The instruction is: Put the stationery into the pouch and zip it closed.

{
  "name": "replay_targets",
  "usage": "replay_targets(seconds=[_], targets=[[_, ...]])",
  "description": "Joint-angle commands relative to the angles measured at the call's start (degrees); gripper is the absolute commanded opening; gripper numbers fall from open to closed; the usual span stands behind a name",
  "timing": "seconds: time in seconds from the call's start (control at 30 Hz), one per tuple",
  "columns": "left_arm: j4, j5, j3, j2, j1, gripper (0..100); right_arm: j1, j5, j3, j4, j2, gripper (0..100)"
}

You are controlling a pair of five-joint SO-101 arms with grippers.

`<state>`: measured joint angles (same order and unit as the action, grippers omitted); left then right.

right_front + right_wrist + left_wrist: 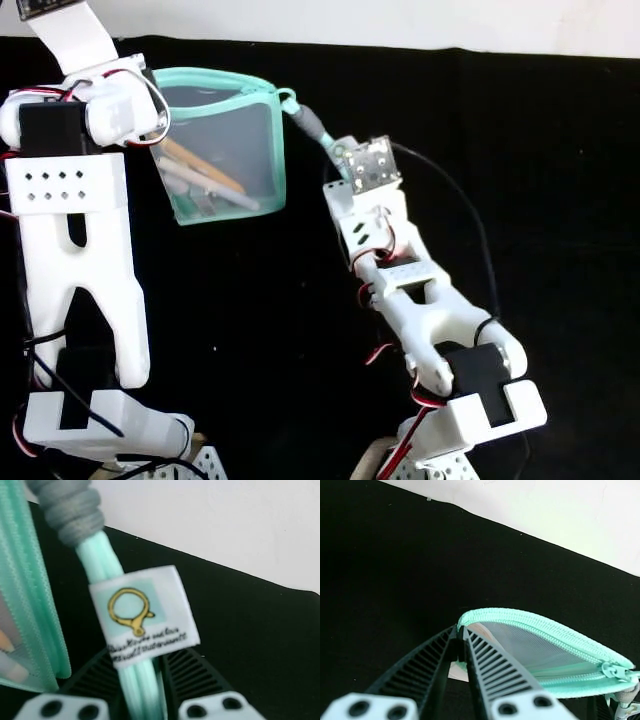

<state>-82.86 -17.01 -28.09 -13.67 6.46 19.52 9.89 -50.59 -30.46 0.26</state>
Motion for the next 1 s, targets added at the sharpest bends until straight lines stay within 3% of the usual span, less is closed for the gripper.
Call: replay_targets(seconds=[0.0, 0.17, 0.7, 0.97], targets=[[-3.96, 0.44, 1.80, -1.80, -2.68, 1, 0.04, 0.88, 0.13, -0.66, -3.12, 2.9], [-3.87, 0.44, 1.80, -1.80, -2.68, 1, 3.38, 0.70, 0.22, -0.57, -2.68, 19.4], [-3.78, 0.44, 1.80, -1.80, -2.59, 1, 5.58, 0.88, 22.46, -0.66, 15.34, 17.6], [-3.78, 0.44, 1.80, -1.80, -2.51, 1, 5.41, 0.88, 22.81, -0.66, 12.09, 14.1]])
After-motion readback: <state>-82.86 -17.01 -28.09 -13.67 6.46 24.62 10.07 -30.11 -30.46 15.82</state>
